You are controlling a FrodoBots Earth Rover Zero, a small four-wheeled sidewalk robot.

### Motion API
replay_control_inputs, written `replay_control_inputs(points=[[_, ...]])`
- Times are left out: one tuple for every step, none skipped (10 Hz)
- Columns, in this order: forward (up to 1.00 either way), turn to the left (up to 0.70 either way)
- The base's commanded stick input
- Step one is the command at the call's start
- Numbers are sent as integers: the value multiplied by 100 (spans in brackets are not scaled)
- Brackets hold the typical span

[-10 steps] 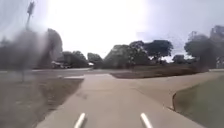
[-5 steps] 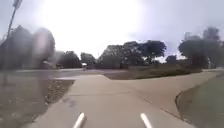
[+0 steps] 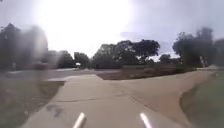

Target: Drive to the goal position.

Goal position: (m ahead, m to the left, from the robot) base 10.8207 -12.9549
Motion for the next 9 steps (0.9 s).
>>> replay_control_inputs(points=[[70,-24],[70,-24],[70,-24],[70,-24],[70,-24],[70,-24],[70,-24],[70,-24],[70,-24]])
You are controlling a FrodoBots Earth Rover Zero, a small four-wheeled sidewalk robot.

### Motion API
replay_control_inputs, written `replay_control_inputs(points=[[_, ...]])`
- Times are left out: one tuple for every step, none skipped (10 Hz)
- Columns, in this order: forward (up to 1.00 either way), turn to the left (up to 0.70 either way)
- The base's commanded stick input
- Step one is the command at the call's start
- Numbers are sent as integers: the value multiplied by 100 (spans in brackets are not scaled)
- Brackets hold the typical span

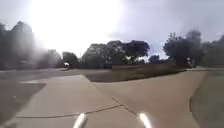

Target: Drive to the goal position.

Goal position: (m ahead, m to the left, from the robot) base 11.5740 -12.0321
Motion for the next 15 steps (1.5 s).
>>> replay_control_inputs(points=[[70,-24],[70,-24],[70,-24],[70,-24],[70,-24],[70,-24],[70,-24],[70,-24],[70,-24],[70,-24],[70,-24],[70,-24],[70,-24],[70,-24],[70,-24]])
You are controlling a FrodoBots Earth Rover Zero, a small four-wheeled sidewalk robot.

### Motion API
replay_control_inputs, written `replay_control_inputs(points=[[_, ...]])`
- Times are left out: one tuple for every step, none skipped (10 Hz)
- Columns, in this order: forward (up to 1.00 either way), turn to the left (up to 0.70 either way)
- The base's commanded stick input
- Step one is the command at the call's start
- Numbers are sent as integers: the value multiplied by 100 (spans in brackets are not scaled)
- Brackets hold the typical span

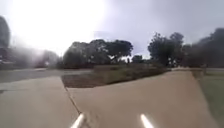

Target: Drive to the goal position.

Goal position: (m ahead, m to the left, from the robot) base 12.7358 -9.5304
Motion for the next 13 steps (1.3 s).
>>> replay_control_inputs(points=[[70,-24],[70,-24],[70,-24],[70,-24],[70,-24],[70,-24],[70,-24],[70,-24],[70,-24],[70,-24],[70,-24],[70,-24],[70,-24]])
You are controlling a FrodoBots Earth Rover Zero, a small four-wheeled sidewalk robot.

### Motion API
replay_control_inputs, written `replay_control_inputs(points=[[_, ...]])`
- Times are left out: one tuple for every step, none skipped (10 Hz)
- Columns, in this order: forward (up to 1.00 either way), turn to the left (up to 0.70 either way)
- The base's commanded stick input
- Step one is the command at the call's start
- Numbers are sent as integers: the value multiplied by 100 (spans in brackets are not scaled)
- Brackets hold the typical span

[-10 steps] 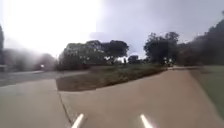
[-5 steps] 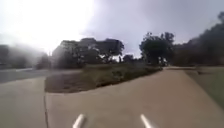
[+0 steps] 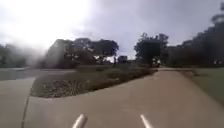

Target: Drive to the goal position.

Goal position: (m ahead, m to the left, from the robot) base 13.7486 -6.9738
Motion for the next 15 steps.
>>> replay_control_inputs(points=[[70,-24],[70,-24],[70,-24],[70,-24],[70,-24],[70,-24],[70,-24],[70,-24],[70,-24],[70,-24],[70,-24],[70,-24],[70,-24],[70,-24],[70,-24]])
